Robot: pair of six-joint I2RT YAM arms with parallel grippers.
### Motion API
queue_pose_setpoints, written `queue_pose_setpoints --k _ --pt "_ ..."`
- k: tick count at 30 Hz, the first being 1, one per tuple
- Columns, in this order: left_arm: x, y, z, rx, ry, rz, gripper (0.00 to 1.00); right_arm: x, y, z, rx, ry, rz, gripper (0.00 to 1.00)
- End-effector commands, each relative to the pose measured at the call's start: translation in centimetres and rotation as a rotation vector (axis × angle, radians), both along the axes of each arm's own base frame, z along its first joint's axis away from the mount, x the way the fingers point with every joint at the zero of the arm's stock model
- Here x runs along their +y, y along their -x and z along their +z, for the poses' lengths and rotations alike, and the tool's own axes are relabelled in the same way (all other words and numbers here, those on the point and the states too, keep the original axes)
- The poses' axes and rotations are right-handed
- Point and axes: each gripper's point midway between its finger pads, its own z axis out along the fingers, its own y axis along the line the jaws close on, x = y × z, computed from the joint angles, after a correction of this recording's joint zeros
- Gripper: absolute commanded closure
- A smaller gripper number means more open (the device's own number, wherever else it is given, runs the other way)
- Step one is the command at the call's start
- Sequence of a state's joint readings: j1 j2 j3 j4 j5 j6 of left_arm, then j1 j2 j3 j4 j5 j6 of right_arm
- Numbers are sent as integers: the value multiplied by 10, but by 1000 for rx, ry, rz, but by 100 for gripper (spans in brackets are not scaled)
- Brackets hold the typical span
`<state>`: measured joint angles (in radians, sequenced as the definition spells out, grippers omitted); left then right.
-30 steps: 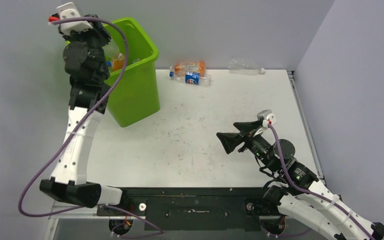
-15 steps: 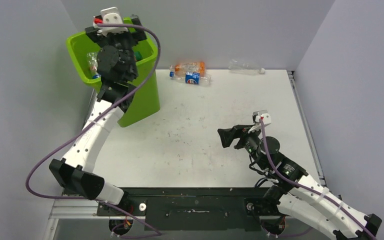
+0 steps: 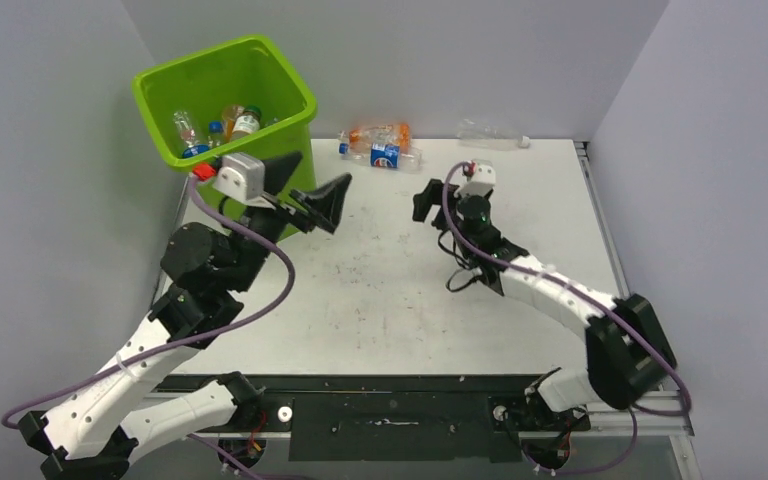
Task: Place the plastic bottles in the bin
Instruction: Pick up the plastic bottle at the center of the board.
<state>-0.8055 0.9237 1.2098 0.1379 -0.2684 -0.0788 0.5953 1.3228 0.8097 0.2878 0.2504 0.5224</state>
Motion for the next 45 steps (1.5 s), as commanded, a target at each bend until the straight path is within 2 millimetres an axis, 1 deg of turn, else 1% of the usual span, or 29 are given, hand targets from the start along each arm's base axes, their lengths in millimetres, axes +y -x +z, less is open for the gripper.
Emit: queue_pose_setpoints --k 1,2,3,4,5,7,9,11,12,13,14,16,18,19,20,24,25,28,31,36,37,39,43,45 --pt "-24 24 -98 198 -100 -186 4 26 -71 23 -117 47 129 10" --pt "-20 31 -109 201 -105 -197 4 29 -87 20 -115 89 161 10" --pt "-16 38 -120 200 -113 -210 4 36 -104 30 -141 116 194 10" --pt "-13 45 -127 187 -119 -223 4 39 -119 31 -152 153 225 10" --pt "-9 51 -134 169 -122 -235 4 42 -134 27 -154 190 254 10" --pt "-5 61 -146 129 -128 -257 4 50 -159 25 -185 276 318 10" --pt "-2 70 -158 88 -142 -277 4 58 -182 19 -217 366 379 10" --pt "0 73 -174 57 -155 -279 4 67 -202 9 -236 453 442 10" --pt "-1 78 -179 33 -163 -301 4 70 -212 3 -240 500 465 10" --pt "-1 80 -185 17 -167 -310 4 73 -221 -10 -219 542 486 10" --pt "-2 81 -192 12 -176 -315 4 75 -231 -18 -217 579 502 10" --pt "-4 80 -205 15 -192 -318 4 80 -248 -31 -221 635 516 10" --pt "-7 77 -215 25 -209 -316 4 82 -260 -49 -211 680 530 10" --pt "-8 75 -219 36 -215 -314 4 83 -266 -53 -220 699 528 10" --pt "-9 74 -222 46 -218 -314 4 83 -271 -64 -220 723 530 10" --pt "-13 70 -231 67 -224 -318 4 86 -284 -72 -254 740 518 10" --pt "-13 69 -232 70 -224 -314 4 87 -288 -70 -279 740 507 10" --pt "-12 66 -233 68 -221 -297 4 91 -294 -78 -293 739 506 10" --pt "-12 63 -235 71 -226 -288 4 93 -297 -92 -286 740 517 10" --pt "-17 62 -241 92 -237 -302 4 96 -292 -125 -233 756 558 10" --pt "-17 62 -241 94 -237 -305 4 95 -288 -136 -200 770 574 10" --pt "-18 62 -241 94 -235 -309 4 94 -281 -150 -164 792 599 10" --pt "-19 63 -239 93 -230 -317 4 94 -269 -158 -131 792 624 7" --pt "-20 65 -238 92 -227 -324 4 95 -266 -160 -121 793 633 4"
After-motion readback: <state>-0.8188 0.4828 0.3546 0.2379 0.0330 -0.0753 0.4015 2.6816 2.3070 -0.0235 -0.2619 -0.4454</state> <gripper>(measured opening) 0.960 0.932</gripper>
